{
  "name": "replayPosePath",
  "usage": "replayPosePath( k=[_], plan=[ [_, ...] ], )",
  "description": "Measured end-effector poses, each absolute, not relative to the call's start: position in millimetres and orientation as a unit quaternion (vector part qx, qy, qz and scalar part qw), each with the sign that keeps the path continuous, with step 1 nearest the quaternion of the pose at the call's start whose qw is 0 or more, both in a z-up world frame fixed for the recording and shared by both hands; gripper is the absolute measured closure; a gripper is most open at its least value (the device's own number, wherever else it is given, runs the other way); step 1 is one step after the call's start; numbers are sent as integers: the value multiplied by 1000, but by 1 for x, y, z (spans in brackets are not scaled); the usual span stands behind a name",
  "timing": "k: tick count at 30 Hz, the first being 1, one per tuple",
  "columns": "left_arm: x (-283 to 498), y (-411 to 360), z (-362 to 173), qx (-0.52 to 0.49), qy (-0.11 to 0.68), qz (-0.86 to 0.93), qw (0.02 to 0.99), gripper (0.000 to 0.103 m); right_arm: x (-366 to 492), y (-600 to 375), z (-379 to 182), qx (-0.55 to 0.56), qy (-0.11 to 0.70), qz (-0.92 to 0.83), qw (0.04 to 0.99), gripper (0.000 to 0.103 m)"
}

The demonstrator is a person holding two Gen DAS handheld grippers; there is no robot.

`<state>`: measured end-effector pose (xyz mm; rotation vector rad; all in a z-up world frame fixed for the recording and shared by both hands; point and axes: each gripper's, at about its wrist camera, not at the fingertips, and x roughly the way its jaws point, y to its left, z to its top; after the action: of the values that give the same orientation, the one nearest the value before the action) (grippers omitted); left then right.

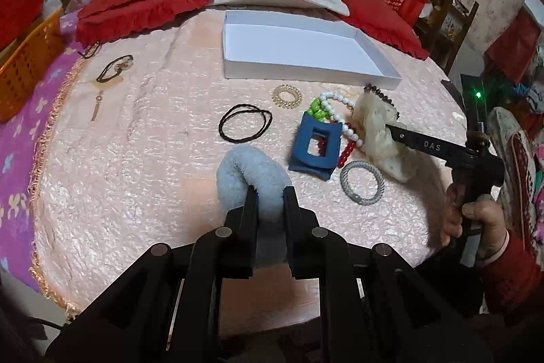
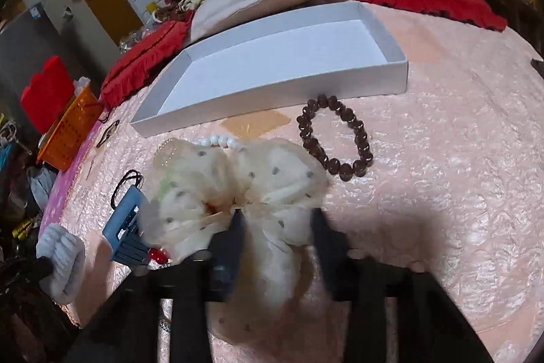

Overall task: Organize jewelry
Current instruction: 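Place the light-blue scrunchie in the tray with the left tool while the right tool places the cream scrunchie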

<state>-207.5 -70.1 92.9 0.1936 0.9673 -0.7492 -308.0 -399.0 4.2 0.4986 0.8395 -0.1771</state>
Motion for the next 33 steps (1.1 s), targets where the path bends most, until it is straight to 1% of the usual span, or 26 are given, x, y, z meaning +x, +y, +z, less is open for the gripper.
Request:
replayPosePath(
  k=[4,10,17,21,24,29,33],
  plan=[
    [-208,-71,98,83,448,-354,817,90,-321,-402,18,244,387,-79,886,86],
    [-203,-74,108,62,452,-360,813,90,-331,-405,50,248,355,-64,899,86],
    [-168,-107,138,65,429,-362,825,90,-306,-437,93,254,323,-65,909,86],
    [-122,-138,147,56,425,-365,826,90,-275,-466,100,247,320,-92,910,86],
    [-73,-168,143,46,445,-361,818,90,-244,-487,94,249,331,-108,904,86],
    [2,-214,126,33,476,-346,808,90,-195,-524,78,262,354,-128,889,86],
    [44,-244,104,49,485,-313,815,90,-162,-545,63,263,372,-140,879,86]
  ],
)
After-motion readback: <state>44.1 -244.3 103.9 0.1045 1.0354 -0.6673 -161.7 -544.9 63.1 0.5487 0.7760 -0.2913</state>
